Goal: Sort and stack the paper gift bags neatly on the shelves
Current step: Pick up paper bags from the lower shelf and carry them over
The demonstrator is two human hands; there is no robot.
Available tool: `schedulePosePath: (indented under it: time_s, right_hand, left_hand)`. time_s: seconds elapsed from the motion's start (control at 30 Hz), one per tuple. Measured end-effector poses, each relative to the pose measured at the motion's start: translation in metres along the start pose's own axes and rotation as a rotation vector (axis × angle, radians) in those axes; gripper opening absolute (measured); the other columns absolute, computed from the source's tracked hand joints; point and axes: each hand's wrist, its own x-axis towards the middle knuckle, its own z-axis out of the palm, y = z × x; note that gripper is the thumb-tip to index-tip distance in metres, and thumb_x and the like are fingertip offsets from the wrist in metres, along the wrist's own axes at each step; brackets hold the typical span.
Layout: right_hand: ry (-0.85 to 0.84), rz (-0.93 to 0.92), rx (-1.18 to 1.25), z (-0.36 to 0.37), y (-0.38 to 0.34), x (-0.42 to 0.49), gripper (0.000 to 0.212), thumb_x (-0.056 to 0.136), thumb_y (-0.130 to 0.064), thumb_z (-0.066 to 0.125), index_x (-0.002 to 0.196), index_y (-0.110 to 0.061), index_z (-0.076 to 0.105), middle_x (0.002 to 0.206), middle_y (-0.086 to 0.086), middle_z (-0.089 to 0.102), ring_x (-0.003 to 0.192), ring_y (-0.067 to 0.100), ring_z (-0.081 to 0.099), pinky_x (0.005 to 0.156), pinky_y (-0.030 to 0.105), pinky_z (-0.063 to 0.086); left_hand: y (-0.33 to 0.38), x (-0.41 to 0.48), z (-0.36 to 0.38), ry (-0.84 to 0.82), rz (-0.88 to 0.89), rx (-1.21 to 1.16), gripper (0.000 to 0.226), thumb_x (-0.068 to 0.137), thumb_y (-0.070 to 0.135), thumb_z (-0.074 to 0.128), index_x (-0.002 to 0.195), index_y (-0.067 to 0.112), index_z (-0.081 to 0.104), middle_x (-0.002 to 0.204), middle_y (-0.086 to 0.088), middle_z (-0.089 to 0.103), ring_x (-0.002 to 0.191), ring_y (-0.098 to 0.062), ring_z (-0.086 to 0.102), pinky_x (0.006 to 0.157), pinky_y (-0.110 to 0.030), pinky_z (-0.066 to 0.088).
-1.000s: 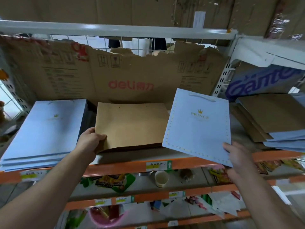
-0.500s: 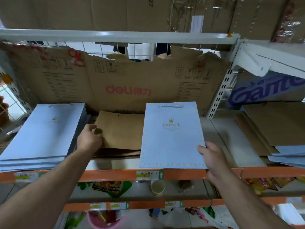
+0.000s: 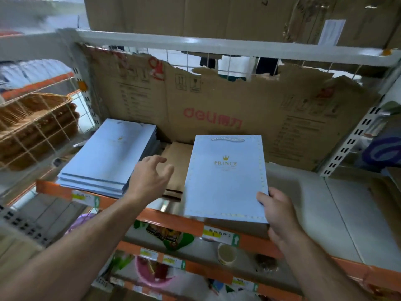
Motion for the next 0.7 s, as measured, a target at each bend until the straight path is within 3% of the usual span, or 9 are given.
schedulePosePath:
  time_s: [0.23, 0.37, 0.7]
  right_hand:
    - [-0.066, -0.041, 0.038, 0.090, -0.019, -0.002, 0.016, 0.097, -0.001, 0.054, 0.092, -0.008, 0.068, 0.090, 0.005, 0.076, 0.079, 0.022, 0.073, 0.062, 0.034, 0.060]
    - [-0.087, -0.057, 0.055, 0.163, -0.026, -0.009, 0.016, 0.097, -0.002, 0.054, 0.094, -0.009, 0.068, 0.096, 0.007, 0.075, 0.087, 0.028, 0.073, 0.079, 0.047, 0.060]
    - [-0.082, -0.119, 0.109, 0.332, -0.039, -0.019, 0.017, 0.092, 0.002, 0.055, 0.084, -0.008, 0.066, 0.091, 0.012, 0.075, 0.081, 0.027, 0.070, 0.075, 0.043, 0.056]
  left_hand:
    - [-0.028, 0.005, -0.061, -0.006, 0.056, 0.181, 0.050, 0.094, 0.051, 0.051, 0.137, 0.026, 0.055, 0.140, 0.002, 0.053, 0.134, -0.020, 0.039, 0.109, -0.042, 0.036]
    - [-0.061, 0.020, -0.101, -0.010, 0.084, 0.277, 0.062, 0.089, 0.061, 0.041, 0.140, 0.027, 0.051, 0.141, 0.004, 0.051, 0.135, -0.022, 0.036, 0.109, -0.042, 0.031]
    - [-0.146, 0.063, -0.170, 0.034, 0.243, 0.292, 0.063, 0.086, 0.059, 0.043, 0.136, 0.024, 0.057, 0.141, -0.001, 0.051, 0.134, -0.023, 0.037, 0.110, -0.042, 0.030]
